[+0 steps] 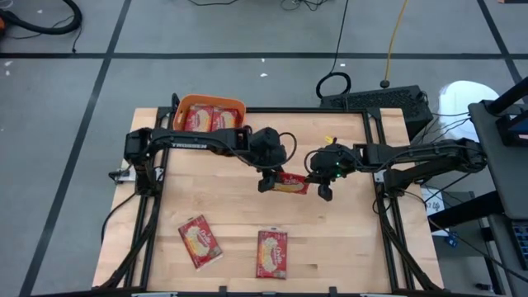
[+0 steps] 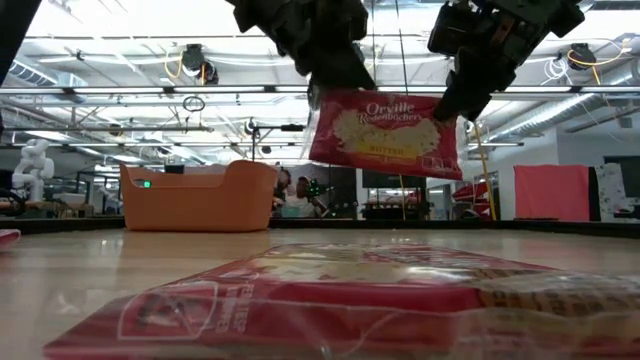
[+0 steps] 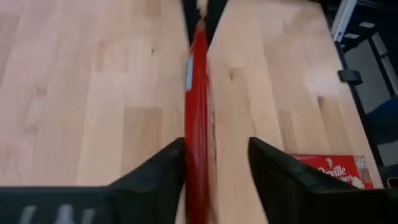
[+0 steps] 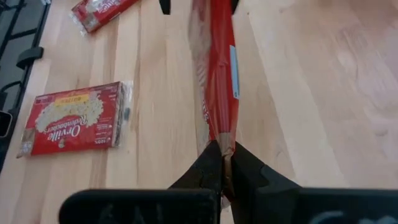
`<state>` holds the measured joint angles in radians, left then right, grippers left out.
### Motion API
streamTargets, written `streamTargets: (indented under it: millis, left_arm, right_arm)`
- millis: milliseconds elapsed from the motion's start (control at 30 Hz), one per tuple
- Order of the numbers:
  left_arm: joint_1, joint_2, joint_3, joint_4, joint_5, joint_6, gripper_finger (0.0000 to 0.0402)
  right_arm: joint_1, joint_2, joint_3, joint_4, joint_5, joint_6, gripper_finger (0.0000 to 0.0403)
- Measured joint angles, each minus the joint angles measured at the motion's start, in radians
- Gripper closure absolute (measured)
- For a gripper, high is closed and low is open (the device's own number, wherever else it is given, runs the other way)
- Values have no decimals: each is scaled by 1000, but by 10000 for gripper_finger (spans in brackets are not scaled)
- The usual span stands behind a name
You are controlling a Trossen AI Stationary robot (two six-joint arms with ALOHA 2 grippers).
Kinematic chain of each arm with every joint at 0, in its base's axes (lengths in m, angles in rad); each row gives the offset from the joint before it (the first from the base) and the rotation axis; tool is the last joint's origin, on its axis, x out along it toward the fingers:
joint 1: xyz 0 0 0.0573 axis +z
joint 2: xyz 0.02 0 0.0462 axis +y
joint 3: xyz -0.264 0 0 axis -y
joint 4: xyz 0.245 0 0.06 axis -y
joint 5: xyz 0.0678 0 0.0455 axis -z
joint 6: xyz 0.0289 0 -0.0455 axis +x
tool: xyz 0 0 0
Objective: Sort popcorn bags into baskets
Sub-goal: Stack the red popcorn bag on top of the red popcorn bag in the orange bin
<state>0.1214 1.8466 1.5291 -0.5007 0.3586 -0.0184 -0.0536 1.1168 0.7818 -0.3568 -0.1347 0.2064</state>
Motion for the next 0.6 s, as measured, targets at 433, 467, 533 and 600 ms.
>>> streamTargets:
  millis: [433, 467, 533, 600]
  left_arm:
    - [-11, -2, 0, 12, -1, -20, 394]
    - [-12, -2, 0, 13, -2, -27, 395]
    - [-13, -2, 0, 12, -2, -37, 391]
    - [-14, -2, 0, 12, -1, -39, 389]
  right_arm:
    - [0, 0, 0, 2, 4, -18, 403]
    - [0, 0, 0, 2, 5, -18, 403]
    - [0, 0, 0, 2, 4, -18, 403]
    - [0, 0, 0, 3, 4, -18, 403]
